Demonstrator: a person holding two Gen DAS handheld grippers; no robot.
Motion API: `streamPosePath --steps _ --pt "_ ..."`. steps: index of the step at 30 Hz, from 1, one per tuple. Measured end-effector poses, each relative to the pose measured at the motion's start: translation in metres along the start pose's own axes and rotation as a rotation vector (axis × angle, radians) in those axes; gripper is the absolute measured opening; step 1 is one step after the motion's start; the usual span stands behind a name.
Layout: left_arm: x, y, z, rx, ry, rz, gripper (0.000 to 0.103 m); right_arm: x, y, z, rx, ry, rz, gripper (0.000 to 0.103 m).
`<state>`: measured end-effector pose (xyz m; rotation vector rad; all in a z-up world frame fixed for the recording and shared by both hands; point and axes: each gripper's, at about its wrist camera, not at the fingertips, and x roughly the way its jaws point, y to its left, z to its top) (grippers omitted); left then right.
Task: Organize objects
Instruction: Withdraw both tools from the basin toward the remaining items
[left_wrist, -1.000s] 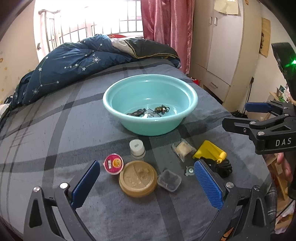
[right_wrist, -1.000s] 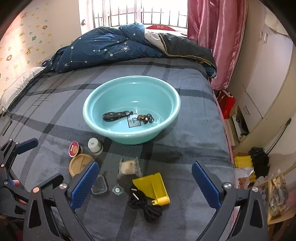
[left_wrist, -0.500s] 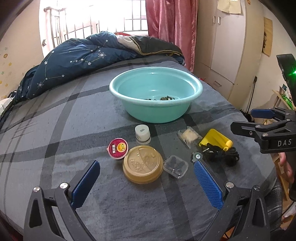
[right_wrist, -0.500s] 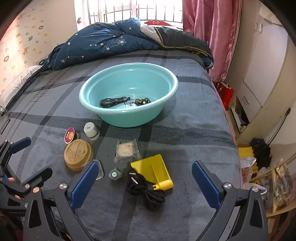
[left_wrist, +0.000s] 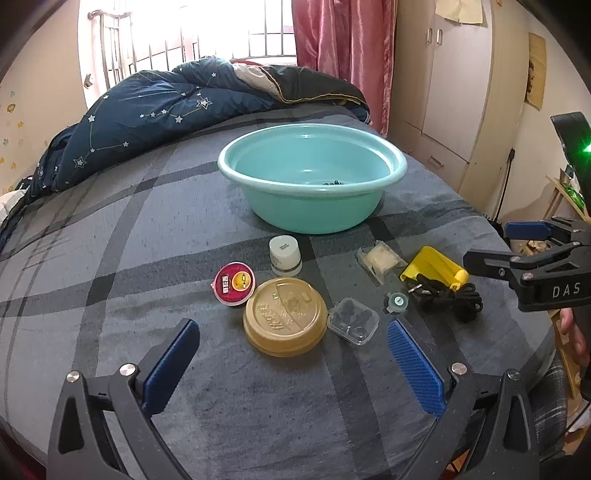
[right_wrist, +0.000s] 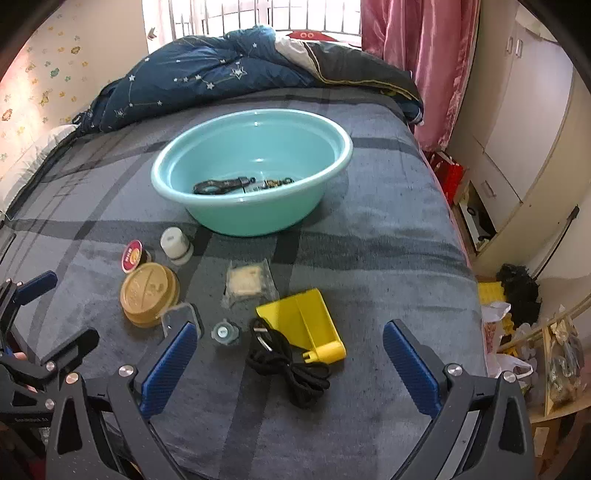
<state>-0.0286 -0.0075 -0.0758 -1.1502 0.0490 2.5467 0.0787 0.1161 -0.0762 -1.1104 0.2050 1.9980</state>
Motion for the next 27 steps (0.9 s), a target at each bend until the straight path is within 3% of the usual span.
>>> streamPosePath --steps 15,24,26,27 --pt "0.035 -0.002 -0.025 -0.004 0.091 -0.022 0.103 0.050 -0.009 -0.026 0.033 0.157 -0.025 0.103" --pt "0.044 -0.004 -0.031 0.000 0.111 -0.022 0.103 0.068 -0.013 -0.039 0.067 0.208 -0.022 0.101" --pt "0.044 -0.004 -0.031 0.000 0.110 -0.020 0.103 0.068 -0.014 -0.039 0.072 0.206 -0.015 0.091" --pt "0.044 -0.004 -0.031 -0.001 0.110 -0.019 0.103 0.069 -0.014 -0.039 0.072 0.210 -0.006 0.075"
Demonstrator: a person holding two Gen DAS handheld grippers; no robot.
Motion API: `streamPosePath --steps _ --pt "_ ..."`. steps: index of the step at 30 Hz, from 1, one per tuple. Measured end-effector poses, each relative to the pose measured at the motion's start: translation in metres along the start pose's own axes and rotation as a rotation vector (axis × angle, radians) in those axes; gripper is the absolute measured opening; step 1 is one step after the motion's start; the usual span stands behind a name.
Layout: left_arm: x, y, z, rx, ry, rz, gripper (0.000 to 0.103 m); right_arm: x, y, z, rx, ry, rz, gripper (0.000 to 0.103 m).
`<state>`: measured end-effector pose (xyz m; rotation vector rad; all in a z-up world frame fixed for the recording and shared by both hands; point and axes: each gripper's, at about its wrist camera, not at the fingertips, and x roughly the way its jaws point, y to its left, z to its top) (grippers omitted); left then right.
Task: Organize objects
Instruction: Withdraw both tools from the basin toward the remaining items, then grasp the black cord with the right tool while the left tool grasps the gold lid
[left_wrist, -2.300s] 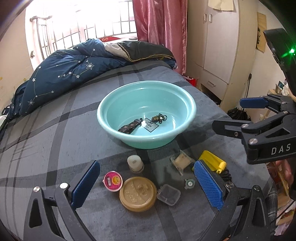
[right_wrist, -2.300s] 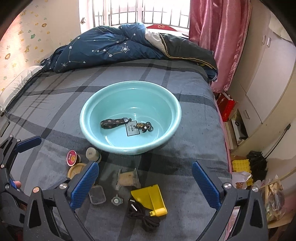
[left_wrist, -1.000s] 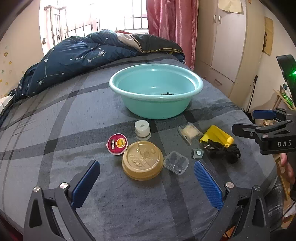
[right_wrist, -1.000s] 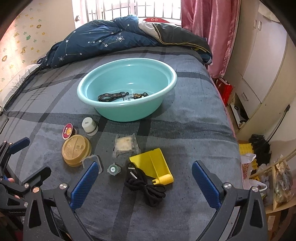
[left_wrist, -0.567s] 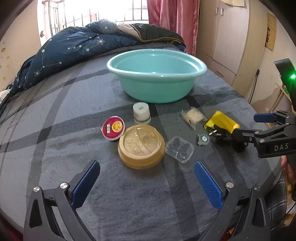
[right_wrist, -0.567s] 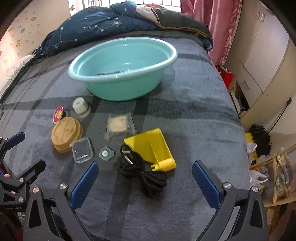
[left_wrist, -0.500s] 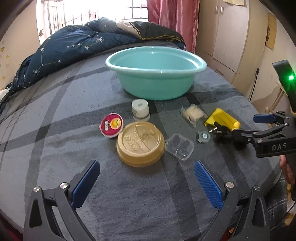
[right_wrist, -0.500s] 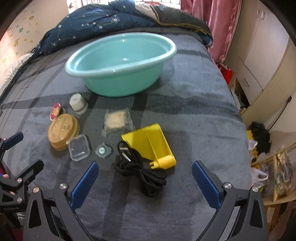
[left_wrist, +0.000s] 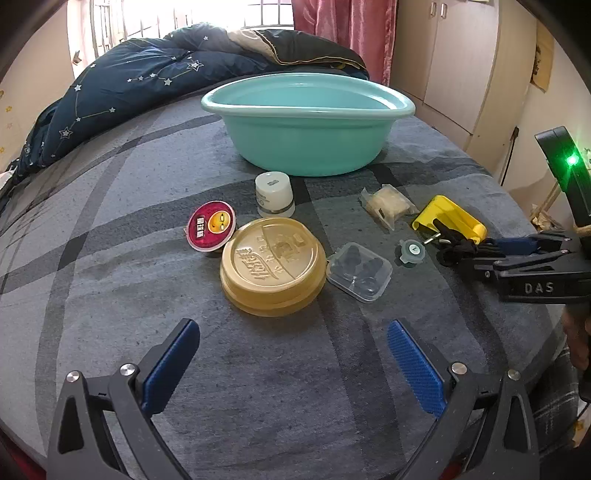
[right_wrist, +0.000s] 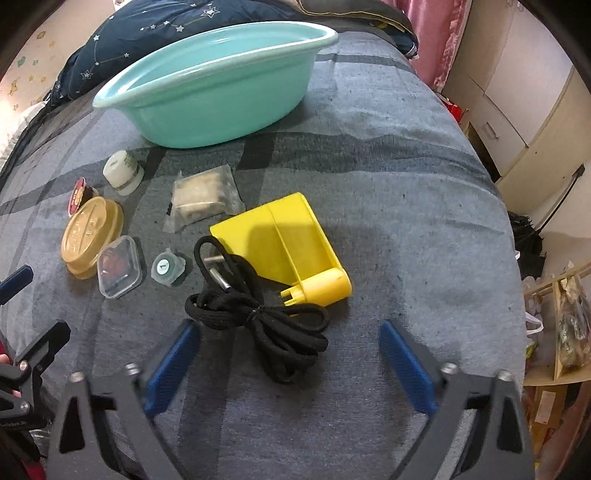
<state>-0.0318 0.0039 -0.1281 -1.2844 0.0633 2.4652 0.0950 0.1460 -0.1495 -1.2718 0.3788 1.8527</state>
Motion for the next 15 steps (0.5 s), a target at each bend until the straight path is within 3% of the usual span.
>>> streamPosePath --steps 1,2,3,7,15 --pt "0.000 0.000 0.000 -0.001 -0.001 0.000 0.103 0.001 0.001 0.000 -0.002 0.005 0.009 0.055" --pt "0.000 0.001 0.000 -0.002 -0.001 0.000 0.103 0.001 0.000 0.000 -0.005 0.009 0.023 0.042" --pt "0.000 0.001 0.000 -0.003 -0.001 0.002 0.103 0.001 0.001 0.000 -0.006 0.016 0.039 0.019" --pt "-0.001 0.003 0.001 -0.010 -0.009 0.006 0.103 -0.005 0.001 -0.002 -0.011 0.002 0.059 0.013" --pt "0.006 0.010 0.005 -0.038 -0.007 0.018 0.103 -0.030 0.012 0.004 -0.039 -0.052 0.087 0.013"
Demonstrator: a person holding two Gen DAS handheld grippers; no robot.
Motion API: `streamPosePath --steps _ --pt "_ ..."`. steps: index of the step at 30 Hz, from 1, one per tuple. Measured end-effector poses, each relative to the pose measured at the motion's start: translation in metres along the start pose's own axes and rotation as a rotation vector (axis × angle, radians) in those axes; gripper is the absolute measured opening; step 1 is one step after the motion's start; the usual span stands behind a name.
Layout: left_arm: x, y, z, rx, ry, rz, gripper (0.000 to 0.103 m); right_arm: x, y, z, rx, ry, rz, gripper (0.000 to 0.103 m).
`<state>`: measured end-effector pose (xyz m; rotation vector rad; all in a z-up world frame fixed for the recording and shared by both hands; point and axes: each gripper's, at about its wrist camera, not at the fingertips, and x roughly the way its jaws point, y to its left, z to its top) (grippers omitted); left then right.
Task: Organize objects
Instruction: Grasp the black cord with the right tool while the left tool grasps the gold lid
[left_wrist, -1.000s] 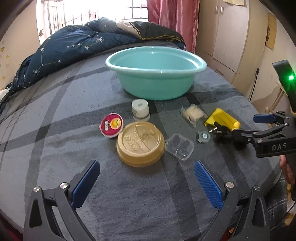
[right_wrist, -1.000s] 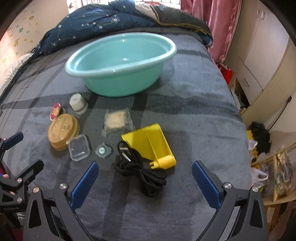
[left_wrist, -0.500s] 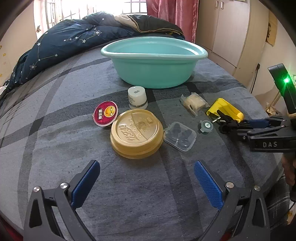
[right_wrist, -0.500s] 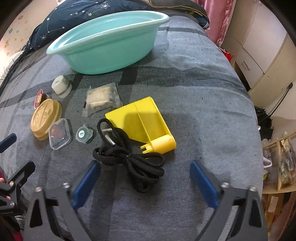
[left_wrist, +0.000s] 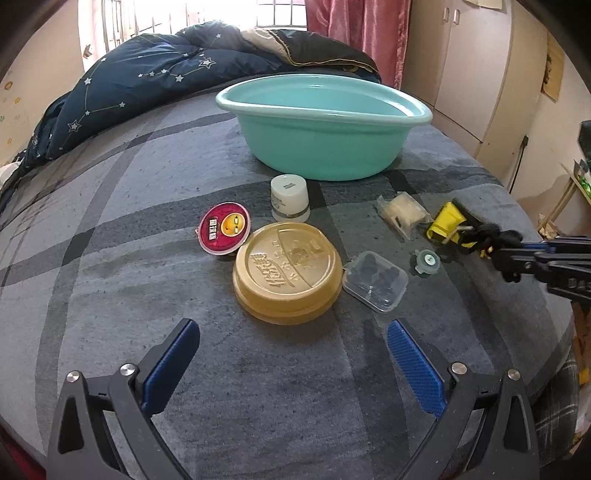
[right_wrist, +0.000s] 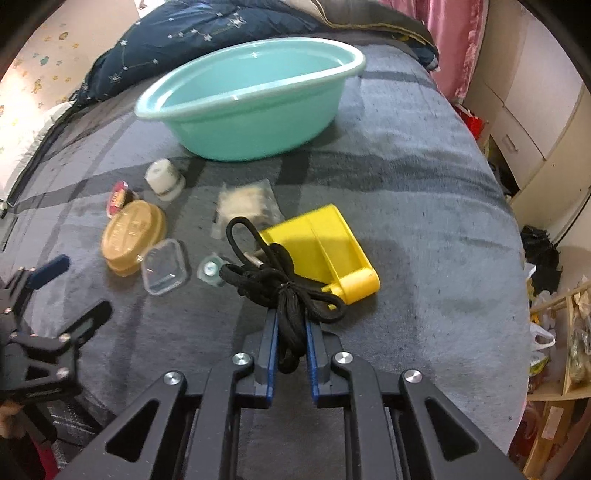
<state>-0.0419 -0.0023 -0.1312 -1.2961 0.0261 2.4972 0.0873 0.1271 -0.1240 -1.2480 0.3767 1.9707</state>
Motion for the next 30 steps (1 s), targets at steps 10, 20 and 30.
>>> streamPosePath --steps 10,20,30 --pt "0.011 0.004 0.012 -0.044 -0.002 0.010 0.103 -0.016 0.006 0.016 -0.015 -0.051 0.015 0.013" --pt "0.028 0.008 0.028 -0.096 0.017 0.019 0.103 -0.016 0.004 0.026 -0.017 -0.062 0.014 0.013" --pt "0.048 0.007 0.039 -0.116 0.057 0.034 0.103 -0.009 -0.003 0.035 -0.013 -0.058 0.014 0.013"
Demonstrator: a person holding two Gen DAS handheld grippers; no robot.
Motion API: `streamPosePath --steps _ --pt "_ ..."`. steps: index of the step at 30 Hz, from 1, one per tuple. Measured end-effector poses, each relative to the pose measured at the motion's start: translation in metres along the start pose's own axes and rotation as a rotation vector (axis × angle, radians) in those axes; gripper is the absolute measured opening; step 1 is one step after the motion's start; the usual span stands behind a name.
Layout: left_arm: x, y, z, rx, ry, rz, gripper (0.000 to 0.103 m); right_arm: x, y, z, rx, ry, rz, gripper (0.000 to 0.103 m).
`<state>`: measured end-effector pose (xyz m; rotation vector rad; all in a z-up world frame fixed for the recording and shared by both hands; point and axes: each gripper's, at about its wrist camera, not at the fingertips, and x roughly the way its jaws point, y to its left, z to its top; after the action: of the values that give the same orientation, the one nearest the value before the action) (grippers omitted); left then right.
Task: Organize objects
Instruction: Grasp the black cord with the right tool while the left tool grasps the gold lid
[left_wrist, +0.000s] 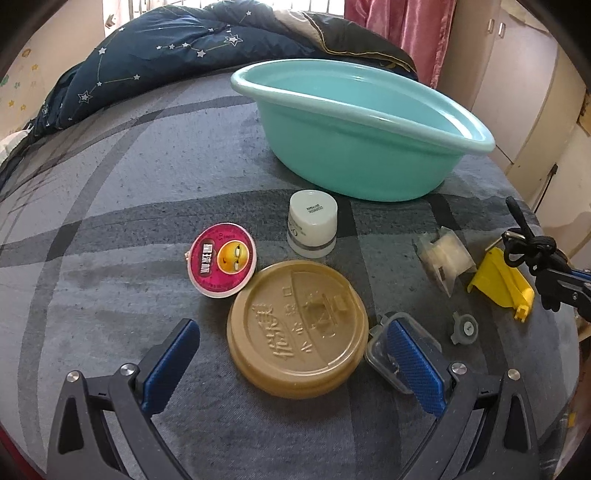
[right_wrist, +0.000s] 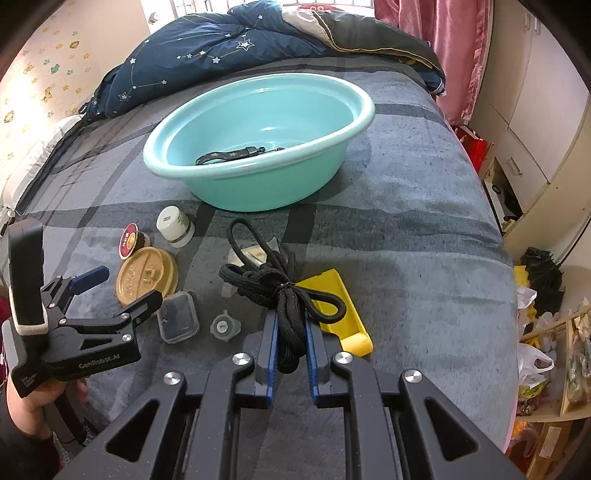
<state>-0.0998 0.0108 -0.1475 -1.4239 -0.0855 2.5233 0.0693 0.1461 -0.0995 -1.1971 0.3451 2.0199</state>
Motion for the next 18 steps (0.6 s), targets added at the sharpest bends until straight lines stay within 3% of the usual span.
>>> streamPosePath --steps 5,7,8,18 --pt "0.002 0.000 0.003 -0.013 -0.005 0.013 0.103 0.002 -0.003 0.002 0.006 0.000 -0.001 0.013" --pt "0.001 0.000 0.003 -0.019 -0.008 0.010 0.091 0.003 -0.003 0.002 0.005 0.000 0.001 0.013" --pt "0.001 0.000 0.004 -0.018 -0.008 0.004 0.079 0.003 -0.003 0.002 0.006 -0.001 -0.001 0.013" --pt "-0.023 -0.004 0.004 0.013 -0.050 -0.020 0.078 -0.002 -0.001 0.002 0.006 -0.011 0.002 0.013"
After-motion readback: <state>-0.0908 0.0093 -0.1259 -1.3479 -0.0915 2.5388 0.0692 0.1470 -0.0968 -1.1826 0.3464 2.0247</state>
